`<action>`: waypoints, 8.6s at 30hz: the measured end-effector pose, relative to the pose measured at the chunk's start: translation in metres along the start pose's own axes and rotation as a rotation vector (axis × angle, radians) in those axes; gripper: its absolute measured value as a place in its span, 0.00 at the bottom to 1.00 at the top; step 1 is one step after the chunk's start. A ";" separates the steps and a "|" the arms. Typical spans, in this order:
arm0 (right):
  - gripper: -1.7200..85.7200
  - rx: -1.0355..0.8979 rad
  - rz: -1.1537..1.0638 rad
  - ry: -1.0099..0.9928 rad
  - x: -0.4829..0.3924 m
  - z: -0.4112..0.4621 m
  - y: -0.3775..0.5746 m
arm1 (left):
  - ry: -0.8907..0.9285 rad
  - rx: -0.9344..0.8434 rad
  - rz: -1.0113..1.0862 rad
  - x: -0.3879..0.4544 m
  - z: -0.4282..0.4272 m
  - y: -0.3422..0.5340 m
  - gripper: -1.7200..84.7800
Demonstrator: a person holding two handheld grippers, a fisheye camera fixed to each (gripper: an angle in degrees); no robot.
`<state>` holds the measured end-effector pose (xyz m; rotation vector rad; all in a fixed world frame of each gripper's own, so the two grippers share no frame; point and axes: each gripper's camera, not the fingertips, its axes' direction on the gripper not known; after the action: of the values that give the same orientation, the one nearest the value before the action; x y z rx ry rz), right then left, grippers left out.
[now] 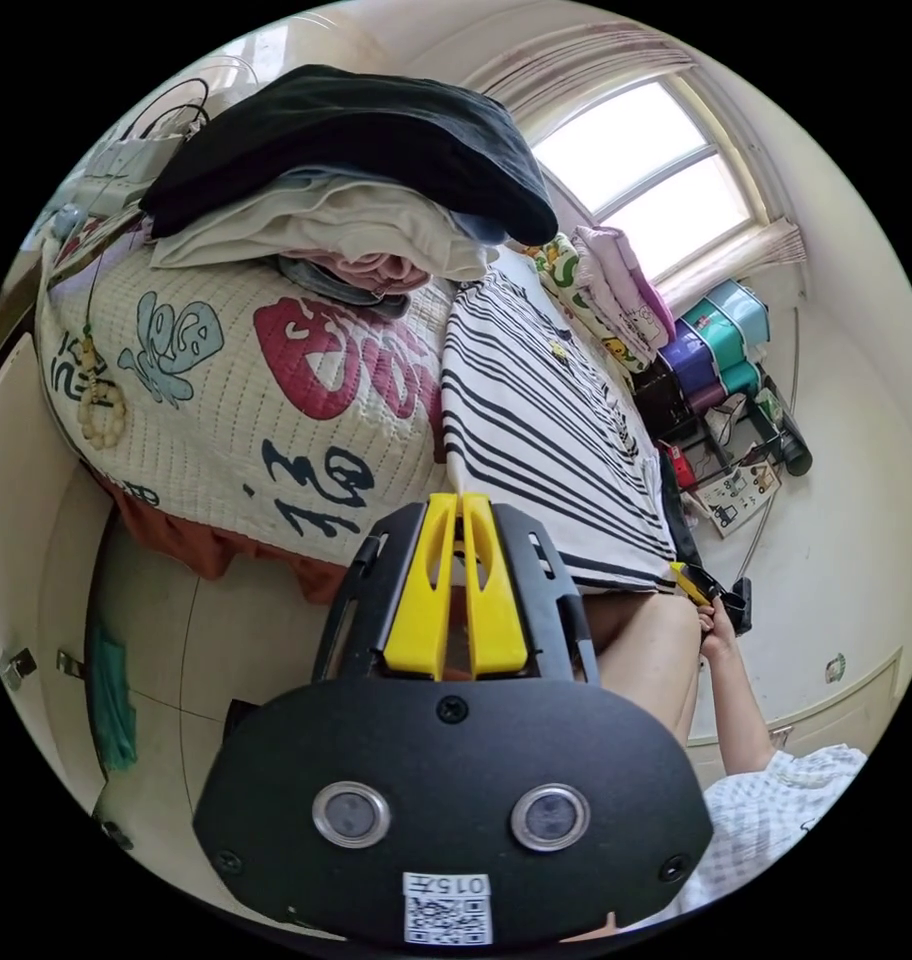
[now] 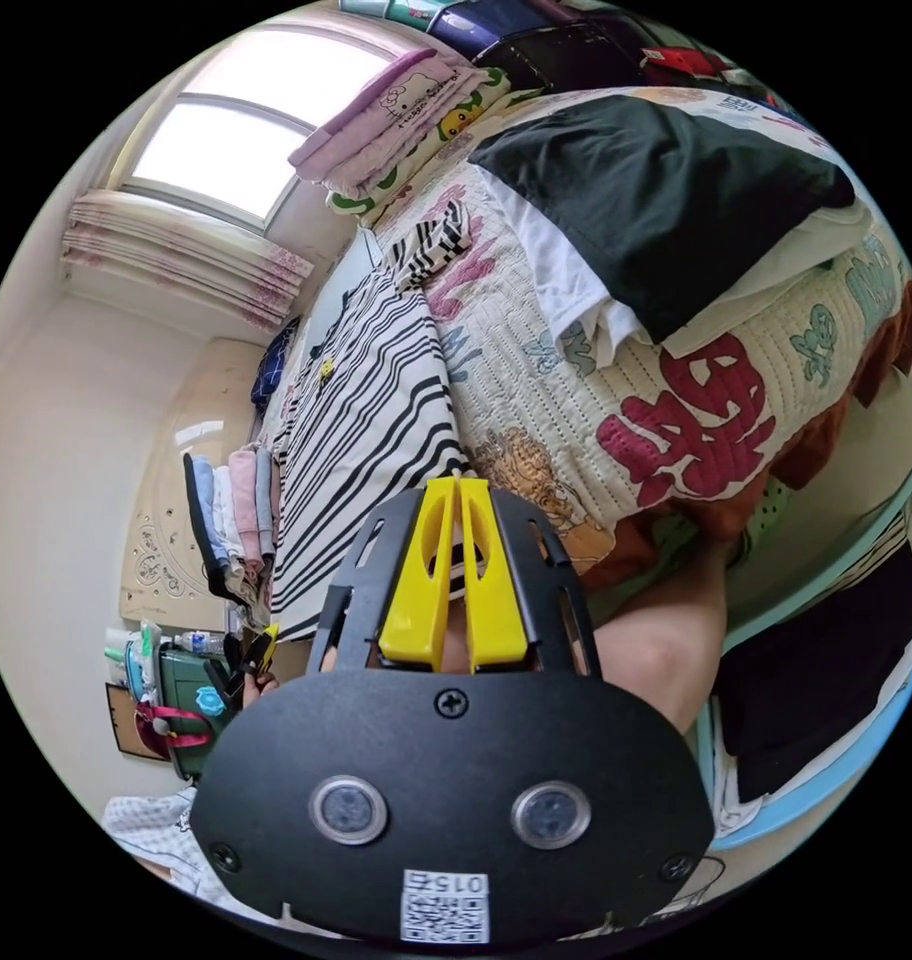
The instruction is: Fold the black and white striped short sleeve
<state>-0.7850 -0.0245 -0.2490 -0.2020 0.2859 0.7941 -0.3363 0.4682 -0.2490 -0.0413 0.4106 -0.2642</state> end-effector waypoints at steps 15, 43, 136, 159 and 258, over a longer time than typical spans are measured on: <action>0.02 0.036 0.110 -0.028 0.023 0.012 -0.014 | -0.106 0.004 0.012 0.031 0.025 0.003 0.02; 0.06 0.367 0.327 -0.134 0.087 -0.011 -0.027 | -0.302 -0.051 0.162 0.140 0.061 -0.046 0.03; 0.02 0.169 -0.039 -0.239 0.115 0.259 -0.441 | 0.061 -0.153 0.587 0.520 0.608 -0.467 0.10; 0.08 -0.203 -0.482 -0.147 0.100 0.339 -0.374 | -0.071 -0.207 0.422 0.362 0.512 -0.409 0.09; 0.05 -0.208 -0.660 -0.032 0.240 0.496 -0.297 | -0.202 -0.002 1.247 0.265 0.368 -0.279 0.03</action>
<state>-0.3228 0.0743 0.1615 -0.4514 0.0912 0.1703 -0.0239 0.1245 0.0111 0.1848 0.1762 0.9639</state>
